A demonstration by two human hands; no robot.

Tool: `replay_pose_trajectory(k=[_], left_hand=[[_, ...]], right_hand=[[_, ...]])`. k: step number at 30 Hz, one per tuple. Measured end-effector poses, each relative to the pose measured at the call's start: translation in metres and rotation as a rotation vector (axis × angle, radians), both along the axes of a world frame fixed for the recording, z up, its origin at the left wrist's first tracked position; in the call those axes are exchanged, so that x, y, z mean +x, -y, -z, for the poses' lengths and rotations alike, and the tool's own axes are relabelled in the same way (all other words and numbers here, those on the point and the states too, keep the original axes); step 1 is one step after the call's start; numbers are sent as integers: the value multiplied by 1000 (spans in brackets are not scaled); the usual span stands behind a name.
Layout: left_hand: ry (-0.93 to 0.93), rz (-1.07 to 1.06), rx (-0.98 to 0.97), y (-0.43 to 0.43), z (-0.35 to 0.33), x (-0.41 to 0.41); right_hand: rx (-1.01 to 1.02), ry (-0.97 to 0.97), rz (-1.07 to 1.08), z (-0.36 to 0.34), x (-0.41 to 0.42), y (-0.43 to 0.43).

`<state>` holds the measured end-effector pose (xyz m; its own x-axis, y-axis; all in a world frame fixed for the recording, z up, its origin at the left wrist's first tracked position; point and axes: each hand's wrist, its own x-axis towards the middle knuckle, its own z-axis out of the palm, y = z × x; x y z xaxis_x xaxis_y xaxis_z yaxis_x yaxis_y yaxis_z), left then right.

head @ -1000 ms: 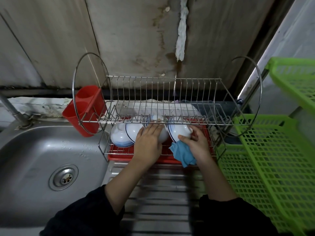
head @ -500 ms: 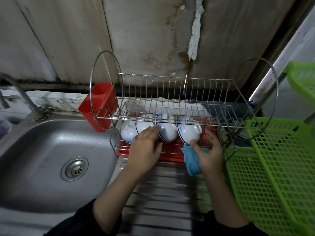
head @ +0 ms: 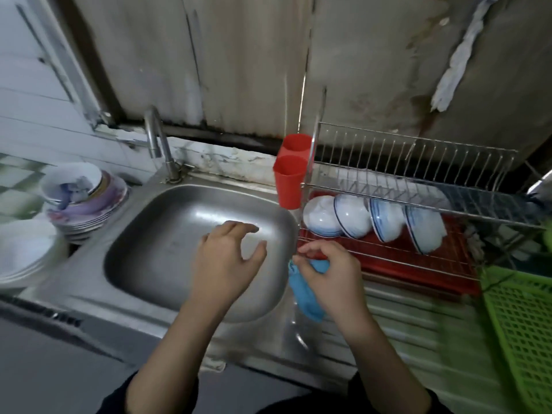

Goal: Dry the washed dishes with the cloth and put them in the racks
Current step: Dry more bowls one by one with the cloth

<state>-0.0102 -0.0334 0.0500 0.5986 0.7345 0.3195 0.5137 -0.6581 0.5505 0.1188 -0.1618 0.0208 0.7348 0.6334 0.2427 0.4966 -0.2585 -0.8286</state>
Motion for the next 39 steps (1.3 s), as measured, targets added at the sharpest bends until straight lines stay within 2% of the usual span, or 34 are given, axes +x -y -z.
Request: replay_pose_trajectory(k=[10,16,27,39], left_hand=[[-75,-209,-28,-78,-5,-191],[-73,-395,-69,-108,1,-266],[-122,-578,-169,-193,25,-322],[-377,-552,-327,-344,84,-336]], right_hand=[[-77,0,-179,-11,-148,-119],[-92,7,-349,-17,-210,-182],[-255,-15,-591,0,-277,-302],[-477,127,-810,38,-297,-463]])
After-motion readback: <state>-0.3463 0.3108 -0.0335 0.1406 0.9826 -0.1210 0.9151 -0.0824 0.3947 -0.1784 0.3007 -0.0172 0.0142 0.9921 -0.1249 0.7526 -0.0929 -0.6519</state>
